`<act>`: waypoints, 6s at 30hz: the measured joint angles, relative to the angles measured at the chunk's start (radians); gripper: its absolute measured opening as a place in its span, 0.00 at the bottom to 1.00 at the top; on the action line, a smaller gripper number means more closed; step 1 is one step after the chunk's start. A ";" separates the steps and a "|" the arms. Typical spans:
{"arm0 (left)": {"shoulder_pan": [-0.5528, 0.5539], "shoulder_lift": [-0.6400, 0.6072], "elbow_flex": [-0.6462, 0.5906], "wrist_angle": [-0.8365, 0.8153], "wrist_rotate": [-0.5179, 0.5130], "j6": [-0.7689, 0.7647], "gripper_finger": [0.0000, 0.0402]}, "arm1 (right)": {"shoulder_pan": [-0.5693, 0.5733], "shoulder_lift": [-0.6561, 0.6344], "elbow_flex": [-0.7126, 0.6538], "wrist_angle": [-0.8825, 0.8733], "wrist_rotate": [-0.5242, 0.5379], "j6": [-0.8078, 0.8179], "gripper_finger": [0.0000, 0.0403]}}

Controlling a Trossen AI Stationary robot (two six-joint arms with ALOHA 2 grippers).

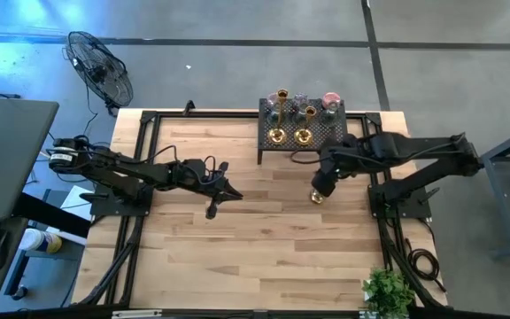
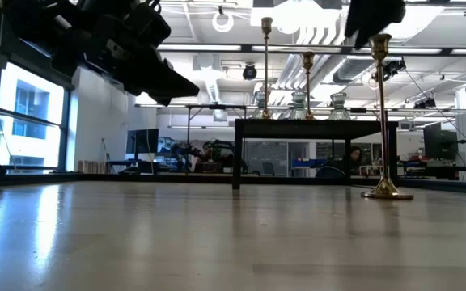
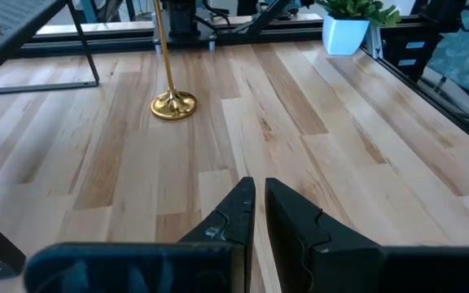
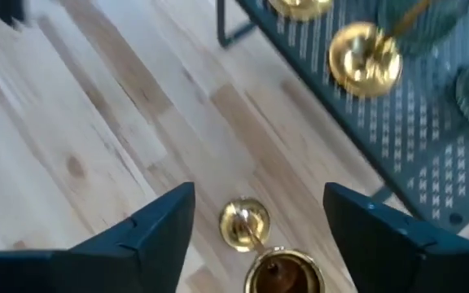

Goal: Pick & Place candle stick holders
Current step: Put the metal candle holder on the shelf

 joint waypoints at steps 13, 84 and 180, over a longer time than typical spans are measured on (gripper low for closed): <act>0.000 0.000 0.000 -0.010 0.023 -0.011 0.07 | 0.496 0.000 -0.037 -0.051 0.292 0.327 0.23; 0.000 0.000 0.000 -0.026 0.014 -0.018 0.07 | 0.470 0.002 -0.670 0.622 0.781 0.456 0.03; 0.000 0.000 0.000 -0.018 0.034 -0.010 0.07 | -0.463 -0.452 -0.594 0.956 0.264 -0.418 0.05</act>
